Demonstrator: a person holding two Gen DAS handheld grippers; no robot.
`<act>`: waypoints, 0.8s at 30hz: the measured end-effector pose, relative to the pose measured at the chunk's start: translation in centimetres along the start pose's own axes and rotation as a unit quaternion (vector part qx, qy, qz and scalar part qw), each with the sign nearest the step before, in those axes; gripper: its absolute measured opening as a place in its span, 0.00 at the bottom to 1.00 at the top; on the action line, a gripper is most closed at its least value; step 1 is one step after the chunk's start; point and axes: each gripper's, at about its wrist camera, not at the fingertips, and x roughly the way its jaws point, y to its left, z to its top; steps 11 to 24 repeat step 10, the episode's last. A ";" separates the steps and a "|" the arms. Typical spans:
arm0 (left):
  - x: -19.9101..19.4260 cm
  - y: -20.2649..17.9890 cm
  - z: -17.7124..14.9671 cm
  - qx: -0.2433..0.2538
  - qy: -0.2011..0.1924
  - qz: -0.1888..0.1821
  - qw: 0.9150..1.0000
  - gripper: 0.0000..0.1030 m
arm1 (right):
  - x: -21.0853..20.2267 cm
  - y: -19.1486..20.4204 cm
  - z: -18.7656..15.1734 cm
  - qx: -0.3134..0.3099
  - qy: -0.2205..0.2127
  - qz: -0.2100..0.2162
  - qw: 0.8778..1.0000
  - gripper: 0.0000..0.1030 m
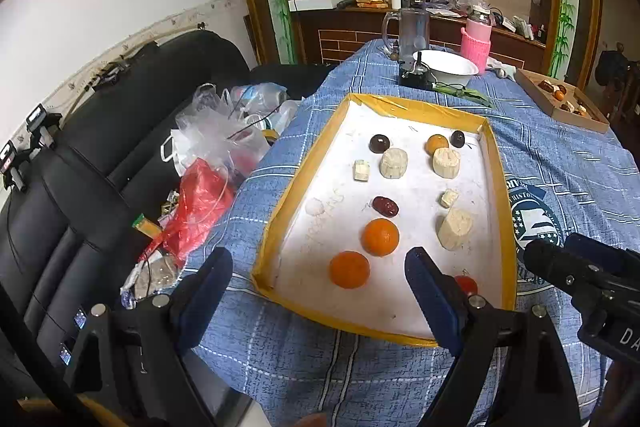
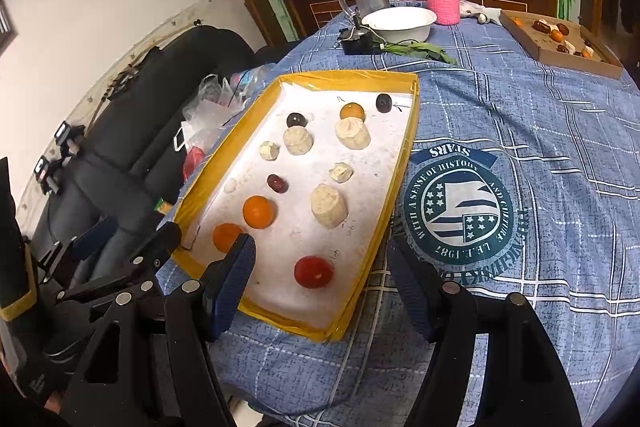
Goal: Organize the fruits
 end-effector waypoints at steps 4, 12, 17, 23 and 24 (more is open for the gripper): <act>0.9 0.2 0.0 -0.005 0.007 -0.003 1.000 0.87 | 0.2 0.1 0.1 -0.001 0.001 -0.002 1.000 0.65; 1.8 0.3 -0.2 -0.006 0.014 -0.004 1.000 0.88 | 0.8 0.1 -0.1 -0.003 0.006 -0.004 1.000 0.65; 1.8 0.3 -0.2 -0.006 0.014 -0.004 1.000 0.88 | 0.8 0.1 -0.1 -0.003 0.006 -0.004 1.000 0.65; 1.8 0.3 -0.2 -0.006 0.014 -0.004 1.000 0.88 | 0.8 0.1 -0.1 -0.003 0.006 -0.004 1.000 0.65; 1.8 0.3 -0.2 -0.006 0.014 -0.004 1.000 0.88 | 0.8 0.1 -0.1 -0.003 0.006 -0.004 1.000 0.65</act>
